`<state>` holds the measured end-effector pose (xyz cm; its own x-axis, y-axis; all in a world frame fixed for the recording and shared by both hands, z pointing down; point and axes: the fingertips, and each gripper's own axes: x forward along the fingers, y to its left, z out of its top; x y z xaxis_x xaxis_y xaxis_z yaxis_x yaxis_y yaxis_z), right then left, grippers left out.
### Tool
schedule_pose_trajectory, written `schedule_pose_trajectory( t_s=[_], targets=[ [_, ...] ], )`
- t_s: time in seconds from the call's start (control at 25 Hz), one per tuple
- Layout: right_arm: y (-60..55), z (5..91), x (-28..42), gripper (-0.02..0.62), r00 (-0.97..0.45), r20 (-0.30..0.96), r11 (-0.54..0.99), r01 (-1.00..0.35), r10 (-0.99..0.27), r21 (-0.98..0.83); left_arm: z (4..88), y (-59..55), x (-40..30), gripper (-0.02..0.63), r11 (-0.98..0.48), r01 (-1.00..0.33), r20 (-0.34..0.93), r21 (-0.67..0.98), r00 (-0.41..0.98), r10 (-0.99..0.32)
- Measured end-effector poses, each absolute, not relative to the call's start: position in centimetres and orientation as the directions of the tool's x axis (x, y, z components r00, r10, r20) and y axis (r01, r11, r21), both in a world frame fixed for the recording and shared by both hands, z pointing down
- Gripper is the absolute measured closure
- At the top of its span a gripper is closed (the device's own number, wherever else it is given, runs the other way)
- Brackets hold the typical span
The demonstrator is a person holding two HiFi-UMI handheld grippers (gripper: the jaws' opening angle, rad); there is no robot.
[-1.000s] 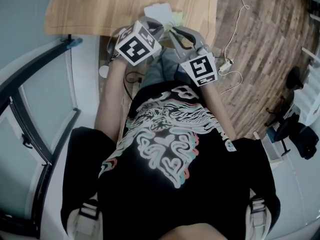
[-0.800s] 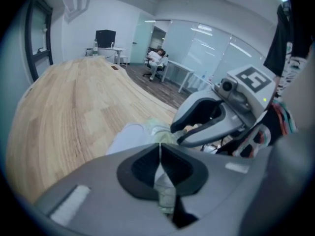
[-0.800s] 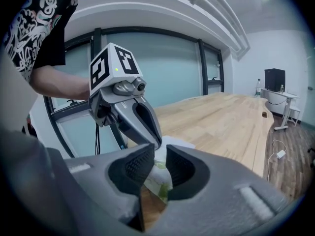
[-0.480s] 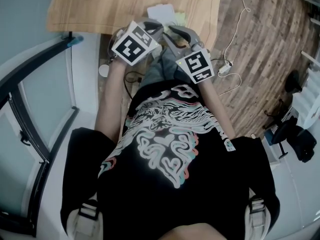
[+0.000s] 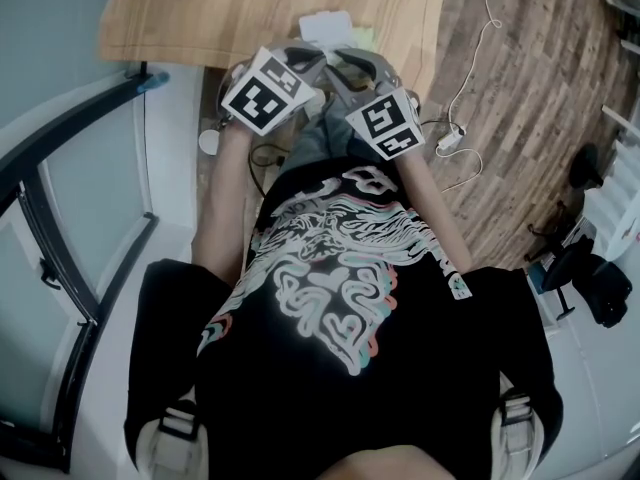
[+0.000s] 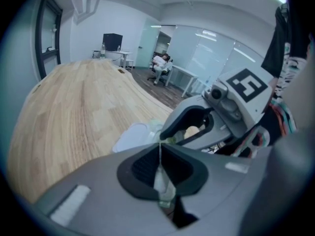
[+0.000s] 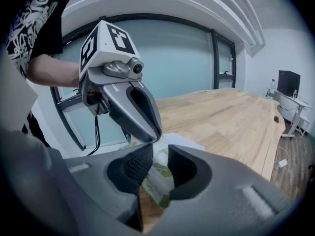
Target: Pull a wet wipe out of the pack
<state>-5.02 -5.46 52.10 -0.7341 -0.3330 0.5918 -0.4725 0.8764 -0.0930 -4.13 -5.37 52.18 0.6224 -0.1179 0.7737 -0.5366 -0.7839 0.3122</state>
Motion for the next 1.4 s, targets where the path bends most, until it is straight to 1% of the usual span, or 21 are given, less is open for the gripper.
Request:
schedule_pose_trajectory(
  t_s=[0.32,0.56,0.6,0.68,0.72,0.92,1.4],
  targets=[
    [-5.6,52.0,-5.7,0.5,-0.693,0.654,0.911,-0.411,-0.303,-0.014,51.8,-5.4,-4.6,0.606,-0.796,-0.531,0.776,0.291,0.617,-0.128],
    [-5.6,52.0,-5.9,0.509,-0.699,0.66,0.92,-0.391,-0.276,-0.029,51.4,-5.5,-4.4,0.606,-0.8,-0.533,0.777,0.275,0.614,-0.142],
    [-5.4,52.1,-5.9,0.52,-0.699,0.664,0.924,-0.381,-0.266,-0.031,51.5,-5.5,-4.3,0.606,-0.802,-0.532,0.772,0.273,0.618,-0.147],
    [-5.1,52.3,-6.4,0.572,-0.71,0.659,0.931,-0.362,-0.248,-0.04,51.5,-5.5,-4.4,0.606,-0.804,-0.528,0.77,0.273,0.621,-0.146],
    [-4.9,52.4,-6.7,0.58,-0.715,0.655,0.933,-0.358,-0.244,-0.043,51.6,-5.5,-4.5,0.606,-0.804,-0.528,0.773,0.274,0.619,-0.144],
    [-4.9,52.4,-6.5,0.581,-0.703,0.672,0.936,-0.349,-0.235,-0.039,51.6,-5.3,-4.5,0.606,-0.804,-0.531,0.778,0.267,0.612,-0.145],
    [-4.8,52.3,-5.9,0.581,-0.726,0.667,0.938,-0.326,-0.169,-0.116,51.3,-5.7,-4.2,0.606,-0.781,-0.583,0.798,0.223,0.569,-0.197]
  ],
)
